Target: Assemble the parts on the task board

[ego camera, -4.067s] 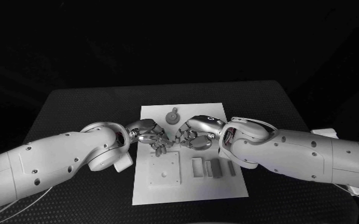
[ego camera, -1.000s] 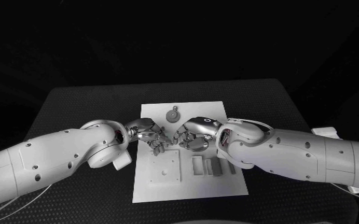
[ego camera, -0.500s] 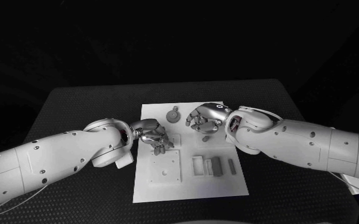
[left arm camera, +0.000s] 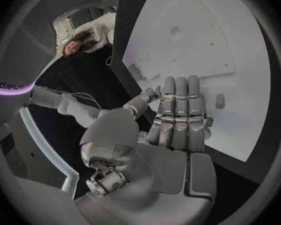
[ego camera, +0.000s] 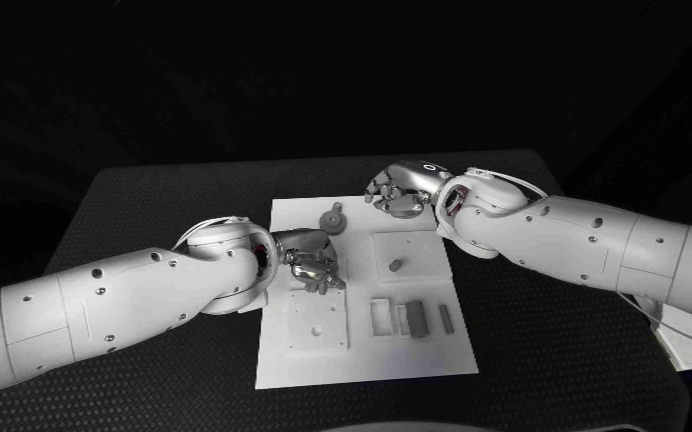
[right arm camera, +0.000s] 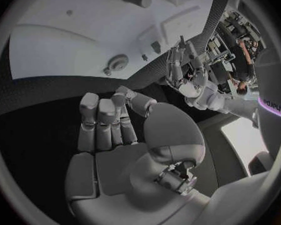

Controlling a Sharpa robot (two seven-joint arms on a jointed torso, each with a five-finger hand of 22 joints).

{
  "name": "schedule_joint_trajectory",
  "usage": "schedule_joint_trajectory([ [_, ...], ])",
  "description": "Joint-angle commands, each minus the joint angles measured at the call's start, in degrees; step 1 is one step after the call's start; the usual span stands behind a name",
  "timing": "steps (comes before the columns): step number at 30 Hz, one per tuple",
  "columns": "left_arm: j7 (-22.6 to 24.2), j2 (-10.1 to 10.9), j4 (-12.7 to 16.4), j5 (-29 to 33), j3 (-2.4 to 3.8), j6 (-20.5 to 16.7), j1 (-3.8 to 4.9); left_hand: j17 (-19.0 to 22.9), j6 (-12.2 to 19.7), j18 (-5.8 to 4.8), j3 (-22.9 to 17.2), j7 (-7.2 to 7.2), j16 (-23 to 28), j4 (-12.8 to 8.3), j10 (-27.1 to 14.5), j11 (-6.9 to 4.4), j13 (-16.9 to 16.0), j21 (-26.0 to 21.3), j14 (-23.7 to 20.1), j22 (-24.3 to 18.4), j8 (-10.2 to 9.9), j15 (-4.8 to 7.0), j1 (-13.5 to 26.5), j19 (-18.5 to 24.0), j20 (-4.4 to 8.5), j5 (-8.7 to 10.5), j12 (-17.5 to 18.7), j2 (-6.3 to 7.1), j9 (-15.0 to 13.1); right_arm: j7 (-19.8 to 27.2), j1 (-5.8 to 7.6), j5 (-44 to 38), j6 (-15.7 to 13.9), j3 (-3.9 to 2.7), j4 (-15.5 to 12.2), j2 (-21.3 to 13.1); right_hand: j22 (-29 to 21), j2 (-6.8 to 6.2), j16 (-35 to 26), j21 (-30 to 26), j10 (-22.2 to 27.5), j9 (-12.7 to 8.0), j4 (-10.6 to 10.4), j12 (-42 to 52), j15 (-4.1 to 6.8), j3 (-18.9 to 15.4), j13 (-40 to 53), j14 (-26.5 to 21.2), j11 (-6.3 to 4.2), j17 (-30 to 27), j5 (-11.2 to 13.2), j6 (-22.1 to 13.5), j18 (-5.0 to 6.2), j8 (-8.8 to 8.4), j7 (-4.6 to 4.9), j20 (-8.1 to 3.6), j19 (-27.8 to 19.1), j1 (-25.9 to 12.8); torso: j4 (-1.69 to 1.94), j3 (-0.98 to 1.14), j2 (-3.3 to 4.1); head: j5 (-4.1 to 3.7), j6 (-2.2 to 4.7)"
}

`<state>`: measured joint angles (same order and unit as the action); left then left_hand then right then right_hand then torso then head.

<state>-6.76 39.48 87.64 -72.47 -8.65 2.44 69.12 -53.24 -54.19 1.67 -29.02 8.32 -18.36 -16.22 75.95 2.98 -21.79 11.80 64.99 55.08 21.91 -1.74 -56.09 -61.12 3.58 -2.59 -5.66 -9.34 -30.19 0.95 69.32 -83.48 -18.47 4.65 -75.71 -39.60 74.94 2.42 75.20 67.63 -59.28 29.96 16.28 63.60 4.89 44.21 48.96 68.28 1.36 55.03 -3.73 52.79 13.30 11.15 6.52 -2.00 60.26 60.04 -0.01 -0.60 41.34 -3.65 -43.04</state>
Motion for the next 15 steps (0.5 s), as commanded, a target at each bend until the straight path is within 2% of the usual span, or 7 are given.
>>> schedule_joint_trajectory([
  [1, -0.51, -0.56, 0.63, -11.17, -0.01, 4.39, 0.22, -0.12, -1.67, 1.12, -0.12, -1.52, 0.27, -0.24, 0.11, -0.03, -0.11, 0.13, 0.20, 0.09, 0.17, -0.19, -0.30, 0.12, 0.13, -0.31, 0.29, -0.04, -0.14, 0.64, 0.38, 0.57, -0.03, -0.09, 0.99, 0.54, 0.86, 0.49, -0.09, 0.25, 0.01, -0.09, 0.16, 0.06, -0.49, 0.20, 0.10, -0.01, 0.42, 0.06, -0.19, -1.42, 1.70, 0.28, 1.77, -0.07, -0.30, 0.17, 0.07, -0.02, 0.02, -0.18, -0.13],
  [8, -1.47, -1.95, 1.11, -17.66, -0.03, 10.58, 0.58, -0.17, -1.71, 1.14, -0.21, -1.55, 0.29, -0.26, 0.16, -0.06, -0.16, 0.18, 0.25, 0.14, 0.17, -0.16, -0.43, 0.08, 0.16, -0.32, 0.29, 0.03, -0.20, 0.84, 0.51, 0.80, 0.27, -0.24, 1.96, 1.21, 0.86, 0.47, -0.08, 0.26, 0.00, -0.11, 0.17, 0.07, -0.50, 0.22, 0.10, 0.01, 0.44, 0.06, -0.19, -1.41, 1.70, 0.29, 1.78, -0.08, -0.29, 0.20, 0.07, -0.04, 0.04, -0.26, -0.38],
  [15, -2.36, -2.64, 0.75, -19.28, -0.05, 11.62, 0.62, -0.19, -1.72, 1.13, -0.23, -1.56, 0.31, -0.25, 0.17, -0.06, -0.18, 0.19, 0.26, 0.15, 0.17, -0.15, -0.46, 0.08, 0.16, -0.31, 0.29, 0.10, -0.23, 0.89, 0.81, 0.89, 0.57, -0.27, 2.76, 1.87, 0.86, 0.47, -0.08, 0.27, 0.00, -0.12, 0.16, 0.08, -0.51, 0.24, 0.10, 0.02, 0.45, 0.07, -0.19, -1.40, 1.70, 0.29, 1.80, -0.08, -0.28, 0.22, 0.12, -0.06, 0.01, -0.36, -0.81],
])
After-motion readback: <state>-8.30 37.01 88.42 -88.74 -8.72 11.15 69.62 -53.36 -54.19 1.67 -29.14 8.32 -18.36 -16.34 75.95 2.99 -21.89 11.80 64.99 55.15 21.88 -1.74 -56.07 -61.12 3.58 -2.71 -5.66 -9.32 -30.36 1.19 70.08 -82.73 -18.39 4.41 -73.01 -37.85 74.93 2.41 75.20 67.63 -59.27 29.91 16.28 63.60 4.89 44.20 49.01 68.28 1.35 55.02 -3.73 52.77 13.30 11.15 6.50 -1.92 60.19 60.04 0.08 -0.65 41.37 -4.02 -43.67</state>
